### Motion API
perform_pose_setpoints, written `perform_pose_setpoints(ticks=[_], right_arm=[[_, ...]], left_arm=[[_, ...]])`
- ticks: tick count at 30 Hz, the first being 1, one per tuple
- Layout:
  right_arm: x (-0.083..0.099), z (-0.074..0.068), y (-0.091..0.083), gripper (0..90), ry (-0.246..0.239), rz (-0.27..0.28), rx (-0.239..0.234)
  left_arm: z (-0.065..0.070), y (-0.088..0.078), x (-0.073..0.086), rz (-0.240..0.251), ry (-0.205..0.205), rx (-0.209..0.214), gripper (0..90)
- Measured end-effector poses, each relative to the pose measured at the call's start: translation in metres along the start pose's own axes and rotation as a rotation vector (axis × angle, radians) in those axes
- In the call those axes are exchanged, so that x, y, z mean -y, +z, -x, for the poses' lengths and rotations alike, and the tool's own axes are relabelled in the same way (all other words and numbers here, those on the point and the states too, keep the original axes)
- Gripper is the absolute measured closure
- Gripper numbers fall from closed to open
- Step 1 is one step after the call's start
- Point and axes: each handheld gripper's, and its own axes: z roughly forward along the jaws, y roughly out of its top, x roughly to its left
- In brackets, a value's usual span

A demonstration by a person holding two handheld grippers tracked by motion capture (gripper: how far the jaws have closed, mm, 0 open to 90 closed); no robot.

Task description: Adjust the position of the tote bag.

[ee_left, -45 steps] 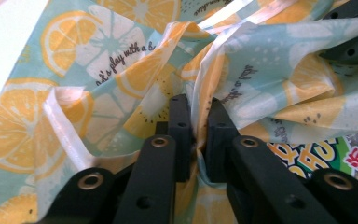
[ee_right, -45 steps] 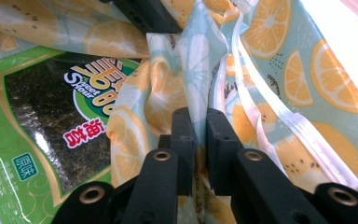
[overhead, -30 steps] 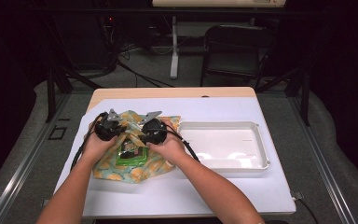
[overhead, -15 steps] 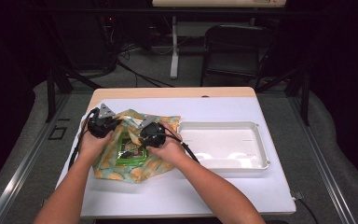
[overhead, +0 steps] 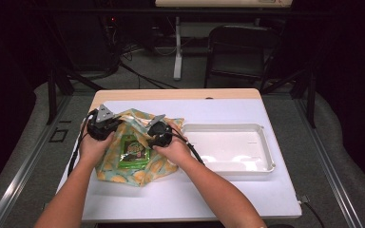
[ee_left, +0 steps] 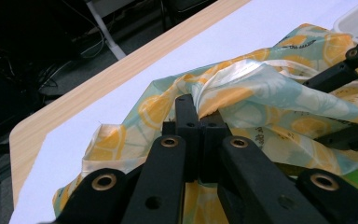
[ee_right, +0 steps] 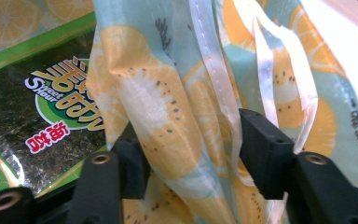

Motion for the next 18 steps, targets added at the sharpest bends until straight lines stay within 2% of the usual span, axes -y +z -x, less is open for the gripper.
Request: perform_pose_setpoints(ticks=[2,4,5,6,9,13,14,16,18], right_arm=[[0.001,0.001,0.001,59.0,0.013,-0.012,-0.009],[0.001,0.002,0.001,62.3,0.013,-0.015,-0.009],[0.001,0.002,0.001,69.8,0.007,-0.021,-0.003],[0.001,0.002,0.001,69.8,0.007,-0.021,-0.003],[0.001,0.003,-0.001,80.4,0.002,-0.024,0.019],[-0.001,0.007,-0.004,85.9,0.014,-0.017,0.068],[-0.001,0.007,-0.004,85.9,0.014,-0.017,0.068],[-0.002,0.008,-0.005,87.2,0.033,-0.003,0.118],[-0.003,0.010,-0.007,88.0,0.058,0.010,0.146]], left_arm=[[0.000,0.000,0.000,0.003,0.000,0.001,89.8],[0.000,0.000,0.001,0.004,0.000,0.002,89.8],[0.000,0.000,0.001,0.003,0.000,0.001,89.8],[0.000,0.000,0.001,0.003,0.001,0.001,89.8],[0.001,0.000,0.001,0.000,0.007,-0.005,89.8],[0.001,0.004,0.002,-0.026,0.037,-0.030,89.7],[0.001,0.005,0.003,-0.031,0.047,-0.033,89.7],[0.001,0.007,0.003,-0.043,0.055,-0.040,89.7],[0.002,0.010,0.004,-0.058,0.073,-0.044,89.7]])
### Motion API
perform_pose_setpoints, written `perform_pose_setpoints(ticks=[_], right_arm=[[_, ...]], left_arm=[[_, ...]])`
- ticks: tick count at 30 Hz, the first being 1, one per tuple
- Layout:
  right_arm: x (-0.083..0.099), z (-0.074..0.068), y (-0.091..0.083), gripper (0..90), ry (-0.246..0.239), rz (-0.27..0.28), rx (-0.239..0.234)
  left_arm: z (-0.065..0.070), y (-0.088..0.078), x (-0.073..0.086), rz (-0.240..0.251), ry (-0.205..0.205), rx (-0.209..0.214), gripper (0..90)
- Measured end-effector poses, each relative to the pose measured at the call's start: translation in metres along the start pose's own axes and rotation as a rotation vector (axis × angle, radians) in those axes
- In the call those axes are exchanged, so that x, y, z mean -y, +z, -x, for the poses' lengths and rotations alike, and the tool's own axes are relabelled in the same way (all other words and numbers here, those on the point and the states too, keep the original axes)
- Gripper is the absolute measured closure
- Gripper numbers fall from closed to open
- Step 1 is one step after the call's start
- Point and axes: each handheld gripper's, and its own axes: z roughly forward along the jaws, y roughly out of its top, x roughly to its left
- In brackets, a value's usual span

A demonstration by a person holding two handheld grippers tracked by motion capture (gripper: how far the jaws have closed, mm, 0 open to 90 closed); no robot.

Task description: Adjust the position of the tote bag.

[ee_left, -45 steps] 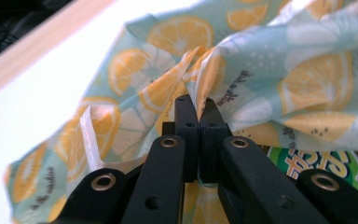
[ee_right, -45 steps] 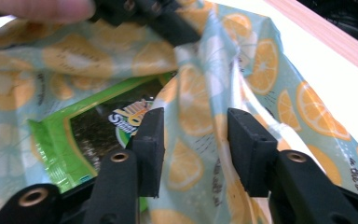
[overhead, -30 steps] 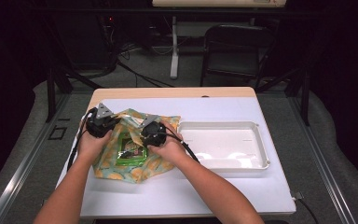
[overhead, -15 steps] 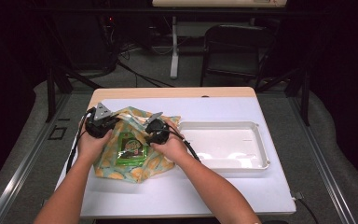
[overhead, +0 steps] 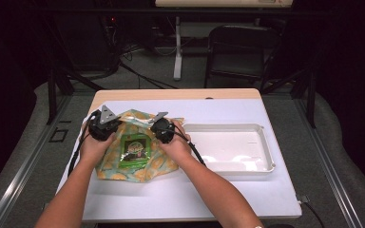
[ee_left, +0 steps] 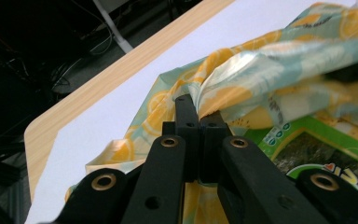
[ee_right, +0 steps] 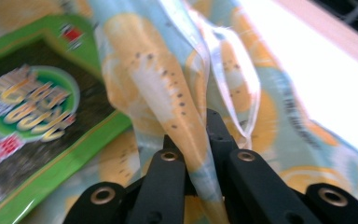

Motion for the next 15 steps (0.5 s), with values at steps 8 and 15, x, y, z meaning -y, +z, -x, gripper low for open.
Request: perform_pose_setpoints(ticks=[8,15], right_arm=[[-0.004,0.006,-0.002,88.6,0.081,0.049,0.115],[-0.006,0.009,0.009,88.1,0.067,0.002,0.143]], left_arm=[[0.004,0.019,0.003,-0.044,0.014,-0.008,89.6],[0.004,0.041,0.009,-0.105,0.004,-0.006,89.6]])
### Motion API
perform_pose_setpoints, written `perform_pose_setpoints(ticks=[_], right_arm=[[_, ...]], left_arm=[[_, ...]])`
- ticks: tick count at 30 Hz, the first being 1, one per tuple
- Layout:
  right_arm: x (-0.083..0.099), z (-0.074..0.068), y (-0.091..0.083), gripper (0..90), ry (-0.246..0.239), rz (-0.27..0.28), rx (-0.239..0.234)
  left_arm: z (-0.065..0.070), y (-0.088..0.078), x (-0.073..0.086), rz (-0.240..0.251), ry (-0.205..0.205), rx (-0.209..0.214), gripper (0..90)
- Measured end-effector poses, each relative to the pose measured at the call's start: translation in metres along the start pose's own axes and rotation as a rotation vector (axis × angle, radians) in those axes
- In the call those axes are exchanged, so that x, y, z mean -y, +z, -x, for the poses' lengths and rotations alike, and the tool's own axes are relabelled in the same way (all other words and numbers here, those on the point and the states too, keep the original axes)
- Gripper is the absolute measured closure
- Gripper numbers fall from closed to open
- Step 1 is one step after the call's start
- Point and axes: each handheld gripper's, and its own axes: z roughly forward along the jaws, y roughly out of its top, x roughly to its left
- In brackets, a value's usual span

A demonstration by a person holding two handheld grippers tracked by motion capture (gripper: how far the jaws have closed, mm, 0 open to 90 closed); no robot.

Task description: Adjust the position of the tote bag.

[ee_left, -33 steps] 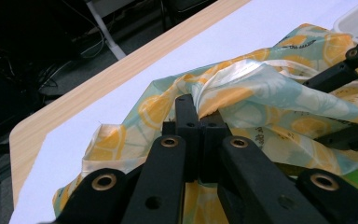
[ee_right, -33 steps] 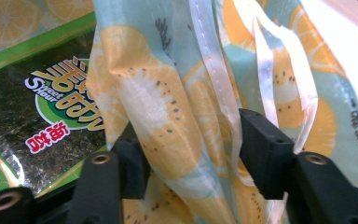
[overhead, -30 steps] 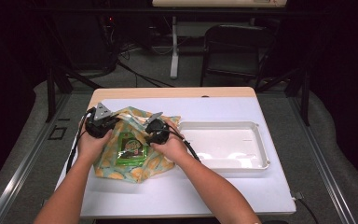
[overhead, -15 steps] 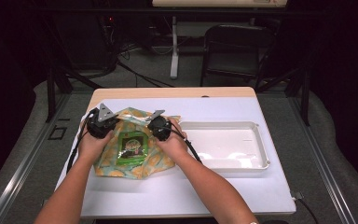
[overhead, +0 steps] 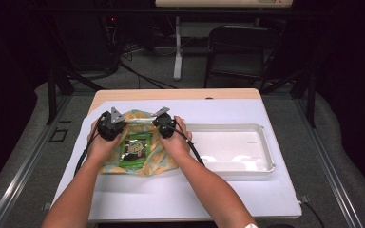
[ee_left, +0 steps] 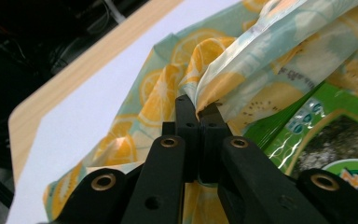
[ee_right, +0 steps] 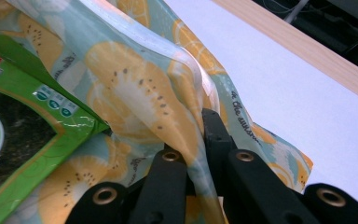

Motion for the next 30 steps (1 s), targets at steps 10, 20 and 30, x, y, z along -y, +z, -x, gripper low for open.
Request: perform_pose_setpoints(ticks=[10,20,30], right_arm=[[0.003,0.005,0.018,86.7,0.026,-0.070,-0.062],[0.005,0.008,0.017,78.3,0.017,-0.091,-0.113],[-0.005,0.010,-0.021,57.3,0.001,0.010,-0.217]], left_arm=[[0.000,0.022,0.009,-0.081,-0.040,0.045,89.5],[0.000,0.027,0.010,-0.111,-0.059,0.046,89.3],[-0.001,0.024,0.010,-0.113,-0.066,0.047,89.3]])
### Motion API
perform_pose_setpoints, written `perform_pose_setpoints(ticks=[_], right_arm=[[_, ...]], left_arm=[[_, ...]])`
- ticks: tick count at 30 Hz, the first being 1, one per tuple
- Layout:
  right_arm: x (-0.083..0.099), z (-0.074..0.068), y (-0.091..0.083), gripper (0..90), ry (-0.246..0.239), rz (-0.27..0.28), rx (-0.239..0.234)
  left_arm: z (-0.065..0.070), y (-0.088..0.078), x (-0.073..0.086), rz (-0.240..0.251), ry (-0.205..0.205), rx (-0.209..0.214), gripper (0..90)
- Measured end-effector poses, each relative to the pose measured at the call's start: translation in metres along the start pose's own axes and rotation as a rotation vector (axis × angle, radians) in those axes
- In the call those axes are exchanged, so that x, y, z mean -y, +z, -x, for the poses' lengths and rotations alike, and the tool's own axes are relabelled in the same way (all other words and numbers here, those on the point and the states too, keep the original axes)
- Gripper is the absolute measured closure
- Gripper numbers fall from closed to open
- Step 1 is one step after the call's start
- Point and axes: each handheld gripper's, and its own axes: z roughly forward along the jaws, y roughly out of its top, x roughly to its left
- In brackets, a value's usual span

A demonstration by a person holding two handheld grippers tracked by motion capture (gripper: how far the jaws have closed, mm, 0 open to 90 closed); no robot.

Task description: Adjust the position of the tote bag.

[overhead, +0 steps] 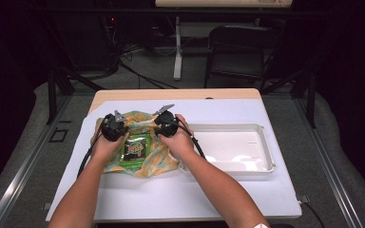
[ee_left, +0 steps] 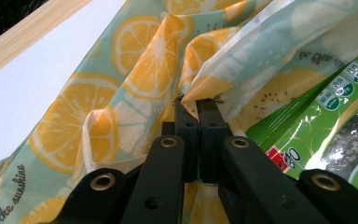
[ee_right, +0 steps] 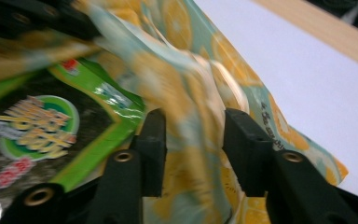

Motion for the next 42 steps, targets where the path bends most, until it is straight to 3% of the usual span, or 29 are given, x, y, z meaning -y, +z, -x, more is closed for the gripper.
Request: perform_pose_setpoints(ticks=[5,10,18,20,22,24,32,36,40,42], right_arm=[[-0.008,-0.012,-0.024,54.2,-0.020,0.088,-0.054],[-0.009,-0.015,-0.022,54.3,-0.041,0.119,-0.036],[-0.007,-0.011,0.007,53.3,-0.073,0.073,0.015],[-0.007,-0.010,0.010,63.2,-0.082,0.064,0.004],[-0.007,-0.011,0.013,79.4,-0.105,0.031,-0.001],[-0.004,-0.010,0.019,86.7,-0.102,0.007,-0.014],[0.005,-0.012,0.033,88.5,-0.113,-0.078,-0.062],[0.006,-0.014,0.039,87.8,-0.117,-0.117,-0.026],[0.006,-0.009,0.040,87.3,-0.097,-0.123,-0.001],[0.006,-0.006,0.041,87.3,-0.087,-0.133,0.003]], left_arm=[[0.000,0.000,0.000,0.003,-0.002,-0.006,89.2],[0.001,0.000,0.000,0.009,0.000,-0.019,89.2],[0.001,0.001,0.000,0.008,0.001,-0.016,89.2],[0.000,0.001,0.000,0.006,0.006,-0.016,89.1],[0.000,0.001,0.000,0.003,0.000,-0.016,89.1],[-0.001,0.001,0.000,0.009,-0.004,-0.017,89.1],[-0.004,-0.002,0.001,0.022,-0.019,-0.022,88.2],[-0.004,-0.007,0.000,0.037,-0.011,-0.014,80.7],[-0.004,-0.021,0.000,0.051,-0.018,0.023,62.8],[-0.003,-0.030,-0.001,0.070,-0.013,0.020,58.1]])
